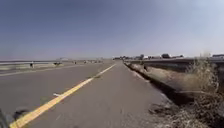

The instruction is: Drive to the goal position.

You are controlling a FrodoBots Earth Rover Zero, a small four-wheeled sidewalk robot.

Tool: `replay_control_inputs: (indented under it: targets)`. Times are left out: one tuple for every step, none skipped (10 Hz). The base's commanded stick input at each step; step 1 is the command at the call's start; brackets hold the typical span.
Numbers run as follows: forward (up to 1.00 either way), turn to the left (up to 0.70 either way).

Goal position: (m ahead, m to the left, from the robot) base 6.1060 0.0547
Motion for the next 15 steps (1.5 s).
replay_control_inputs:
  targets:
    - [0.50, -0.46]
    - [0.50, -0.40]
    - [0.50, -0.28]
    - [0.50, -0.16]
    - [0.50, -0.04]
    - [0.50, 0.00]
    - [0.50, 0.00]
    - [0.50, 0.00]
    - [0.50, 0.00]
    - [0.50, 0.00]
    - [0.50, 0.00]
    - [0.50, 0.00]
    - [0.50, 0.00]
    - [0.50, 0.00]
    - [0.50, 0.00]
